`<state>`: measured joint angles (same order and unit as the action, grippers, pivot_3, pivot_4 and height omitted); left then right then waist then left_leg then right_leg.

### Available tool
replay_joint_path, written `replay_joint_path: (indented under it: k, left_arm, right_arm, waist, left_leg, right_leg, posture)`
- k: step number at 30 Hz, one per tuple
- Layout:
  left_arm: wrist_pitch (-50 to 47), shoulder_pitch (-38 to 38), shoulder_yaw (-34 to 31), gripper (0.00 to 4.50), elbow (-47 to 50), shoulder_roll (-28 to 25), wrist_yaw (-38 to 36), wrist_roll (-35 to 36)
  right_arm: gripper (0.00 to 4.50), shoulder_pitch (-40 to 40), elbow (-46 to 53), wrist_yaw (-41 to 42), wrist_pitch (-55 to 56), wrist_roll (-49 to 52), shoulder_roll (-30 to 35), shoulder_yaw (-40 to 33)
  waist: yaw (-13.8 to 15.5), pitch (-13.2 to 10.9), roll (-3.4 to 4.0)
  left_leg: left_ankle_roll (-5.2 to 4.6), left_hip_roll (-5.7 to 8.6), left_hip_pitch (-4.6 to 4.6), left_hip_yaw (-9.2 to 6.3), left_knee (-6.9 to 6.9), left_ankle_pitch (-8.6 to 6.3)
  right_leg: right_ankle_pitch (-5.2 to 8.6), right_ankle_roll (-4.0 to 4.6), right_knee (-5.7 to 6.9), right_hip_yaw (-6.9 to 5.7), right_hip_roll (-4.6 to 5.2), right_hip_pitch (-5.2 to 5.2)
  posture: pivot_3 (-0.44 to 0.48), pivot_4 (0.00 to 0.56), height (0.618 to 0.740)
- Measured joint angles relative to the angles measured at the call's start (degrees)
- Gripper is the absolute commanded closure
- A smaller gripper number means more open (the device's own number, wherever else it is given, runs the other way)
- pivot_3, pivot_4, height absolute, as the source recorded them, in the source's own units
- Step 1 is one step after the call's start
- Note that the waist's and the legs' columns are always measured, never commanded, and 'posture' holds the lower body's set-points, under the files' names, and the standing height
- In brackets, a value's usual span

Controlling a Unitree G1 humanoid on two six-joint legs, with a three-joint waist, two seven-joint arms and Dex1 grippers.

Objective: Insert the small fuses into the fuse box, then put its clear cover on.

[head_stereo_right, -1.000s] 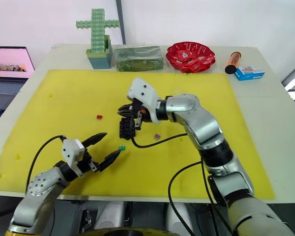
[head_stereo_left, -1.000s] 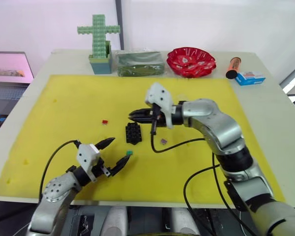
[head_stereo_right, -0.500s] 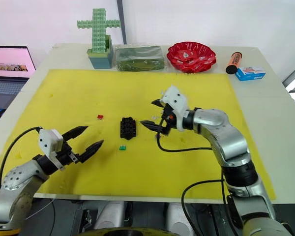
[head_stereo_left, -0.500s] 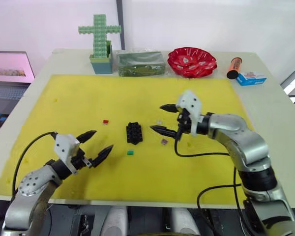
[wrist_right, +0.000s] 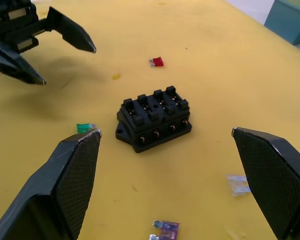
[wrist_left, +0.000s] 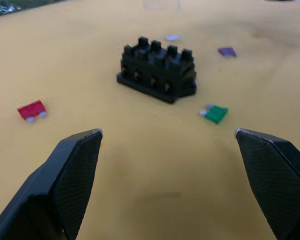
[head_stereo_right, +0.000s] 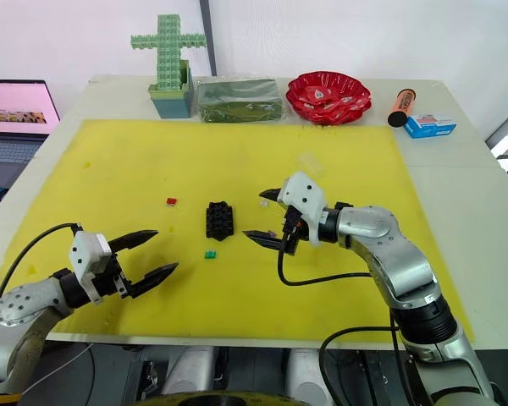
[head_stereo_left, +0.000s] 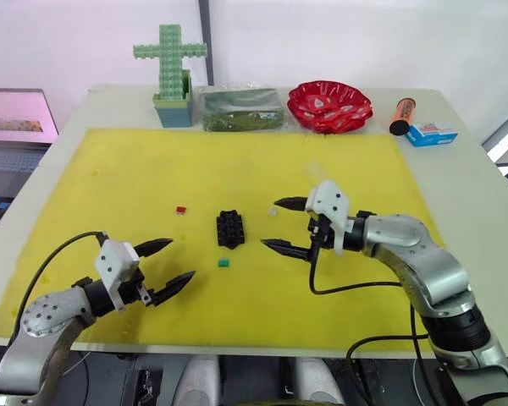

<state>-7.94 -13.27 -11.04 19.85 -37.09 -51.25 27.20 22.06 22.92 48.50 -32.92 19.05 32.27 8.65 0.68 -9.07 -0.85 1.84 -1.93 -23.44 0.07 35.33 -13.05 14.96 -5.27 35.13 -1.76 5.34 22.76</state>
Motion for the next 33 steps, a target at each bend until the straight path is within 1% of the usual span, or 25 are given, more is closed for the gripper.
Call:
replay_joint_path:
  k: [3,8,11,14,17,19,20,21,22,25,27,29,33]
  left_arm:
    - [1.58,0.0,0.03,0.0,-0.13,0.04,-1.49,-0.26]
    - [9.71,0.78,2.96,0.0,-1.8,-0.68,-6.31,-4.39]
    - [12.49,2.54,4.48,0.57,-3.36,-0.91,-8.23,-5.47]
    - [11.28,3.97,4.51,1.67,-4.95,-0.74,-7.79,-4.73]
    - [3.0,4.84,2.82,1.67,-4.68,0.26,-3.77,0.42]
    - [-3.7,4.77,0.57,1.67,-2.84,0.48,-0.48,5.5]
    - [-8.35,4.71,-1.18,1.67,-1.77,1.11,2.54,9.74]
    - [-13.05,4.73,-3.12,1.67,-1.05,1.64,6.11,14.31]
    - [-18.92,4.77,-5.7,1.67,-0.57,2.09,11.02,20.64]
    - [-30.2,5.44,-11.3,1.67,-0.55,2.51,23.4,36.41]
    - [-34.77,7.1,-14.0,1.67,-0.9,2.73,30.67,47.48]
    - [-37.2,8.9,-16.28,1.67,-2.42,2.55,36.43,56.3]
    - [-42.07,9.59,-18.07,1.67,-8.51,-1.41,44.39,68.15]
  right_arm:
    - [0.04,-0.79,-0.06,-0.11,3.81,-0.48,-0.34,0.0]
    - [0.04,-1.13,-0.43,4.21,4.6,1.4,2.21,0.05]
    - [0.0,-1.2,-0.06,6.24,5.54,2.08,3.43,0.0]
    - [0.0,-1.2,0.56,6.29,5.75,2.14,3.85,-0.2]
    - [0.0,-1.21,1.62,5.83,5.18,2.6,3.92,-0.5]
    - [0.0,-1.25,2.41,5.64,4.5,3.27,4.2,-0.88]
    - [0.0,-1.21,2.7,5.24,3.92,3.76,4.18,-1.1]
    - [0.0,-1.08,2.96,4.85,3.14,4.33,4.14,-1.27]
    - [0.0,-0.54,3.2,4.31,1.88,5.24,3.89,-1.61]
    - [0.0,2.42,3.84,3.44,-0.51,7.18,3.55,-2.5]
    - [0.0,4.2,4.02,3.39,-0.72,7.34,3.29,-2.29]
    - [0.0,5.33,3.95,2.83,-0.45,6.95,2.29,-1.74]
    - [0.0,6.33,3.29,1.43,-0.01,5.31,1.23,0.3]
  waist:
    - [0.0,0.0,0.0]
    - [0.05,0.0,0.0]
    - [0.02,0.0,0.0]
    - [0.0,0.0,0.0]
    - [-0.05,-0.01,-0.02]
    - [-0.05,0.0,-0.02]
    - [-0.07,-0.01,-0.02]
    - [-0.09,-0.01,-0.02]
    - [-0.16,-0.02,-0.04]
    - [-0.17,-0.02,-0.05]
    - [0.04,-0.01,-0.06]
    - [0.05,0.0,-0.08]
    - [-0.16,0.01,-0.09]
  left_leg:
    - [0.0,0.0,0.0,0.0,0.0,0.0]
    - [0.0,0.01,0.0,0.03,0.0,0.0]
    - [0.0,0.0,0.0,0.02,0.0,0.0]
    - [0.0,0.0,0.0,0.03,0.0,0.0]
    - [0.0,-0.01,0.0,0.01,0.0,0.0]
    - [0.0,-0.01,0.01,0.0,0.0,0.0]
    - [0.0,-0.01,0.01,-0.02,0.01,0.0]
    - [0.0,-0.01,0.04,-0.05,0.02,0.0]
    - [-0.01,-0.01,0.06,-0.08,0.03,0.0]
    - [-0.01,-0.01,0.08,-0.22,0.06,0.0]
    - [-0.01,0.01,0.08,-0.25,0.08,0.0]
    - [-0.01,0.03,0.09,-0.27,0.13,0.0]
    - [-0.01,0.04,0.1,-0.23,0.13,0.0]
  right_leg:
    - [0.0,0.0,-0.01,0.0,0.0,-0.01]
    - [0.0,0.01,-0.02,0.0,0.02,-0.01]
    - [0.0,0.01,-0.01,0.0,0.02,0.0]
    - [0.0,0.0,-0.01,0.0,0.01,0.0]
    - [-0.01,-0.02,0.01,0.0,0.01,-0.01]
    - [-0.01,-0.03,0.03,0.0,0.0,-0.02]
    - [-0.02,-0.05,0.04,0.0,0.01,-0.04]
    - [-0.02,-0.06,0.06,0.0,0.0,-0.07]
    - [-0.1,-0.2,0.08,-0.01,-0.01,-0.09]
    - [-0.12,-0.27,0.15,-0.02,-0.03,-0.12]
    - [-0.12,-0.26,0.16,-0.05,-0.03,-0.17]
    - [-0.1,-0.22,0.16,-0.06,-0.04,-0.21]
    - [-0.02,-0.06,0.17,-0.05,-0.04,-0.19]
  posture:
    - [0.0,0.15,0.74]
    - [0.0,0.15,0.74]
    - [0.0,0.15,0.74]
    - [0.0,0.15,0.74]
    - [0.0,0.15,0.74]
    - [0.0,0.15,0.74]
    - [0.0,0.15,0.74]
    - [0.0,0.15,0.74]
    - [0.0,0.15,0.74]
    - [0.0,0.15,0.74]
    - [0.0,0.15,0.74]
    - [0.0,0.15,0.74]
    - [0.0,0.15,0.74]
